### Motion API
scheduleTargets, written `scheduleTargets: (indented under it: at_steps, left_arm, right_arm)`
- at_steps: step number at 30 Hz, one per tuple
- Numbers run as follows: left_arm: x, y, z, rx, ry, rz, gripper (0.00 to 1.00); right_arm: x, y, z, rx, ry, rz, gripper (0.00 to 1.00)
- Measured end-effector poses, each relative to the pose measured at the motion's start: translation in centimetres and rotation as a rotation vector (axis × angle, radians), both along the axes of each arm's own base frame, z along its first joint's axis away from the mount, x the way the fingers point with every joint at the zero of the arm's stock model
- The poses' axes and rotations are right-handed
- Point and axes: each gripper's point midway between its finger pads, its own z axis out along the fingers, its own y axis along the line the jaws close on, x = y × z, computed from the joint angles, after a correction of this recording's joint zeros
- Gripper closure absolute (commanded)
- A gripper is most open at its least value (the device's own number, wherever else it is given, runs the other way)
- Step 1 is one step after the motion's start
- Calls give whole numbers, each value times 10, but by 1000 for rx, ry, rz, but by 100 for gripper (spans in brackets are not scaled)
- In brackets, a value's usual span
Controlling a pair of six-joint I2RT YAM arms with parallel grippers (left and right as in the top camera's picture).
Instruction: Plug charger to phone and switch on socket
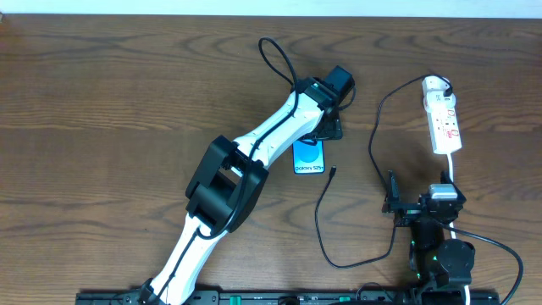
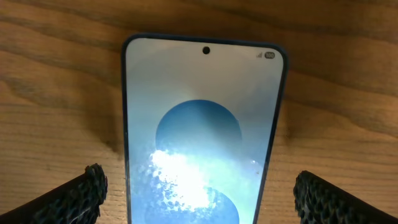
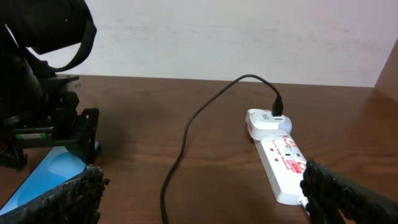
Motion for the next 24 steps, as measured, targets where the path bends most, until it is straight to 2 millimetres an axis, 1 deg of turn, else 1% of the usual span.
scheduleTargets:
  at_steps: [12, 24]
  left_arm:
    - [-1, -1, 0, -6, 5, -1, 2]
    - [-3, 1, -16, 14, 28, -1, 2]
  right_arm:
    - [0, 0, 0, 0, 0, 0, 1]
    - [0, 0, 0, 0, 0, 0, 1]
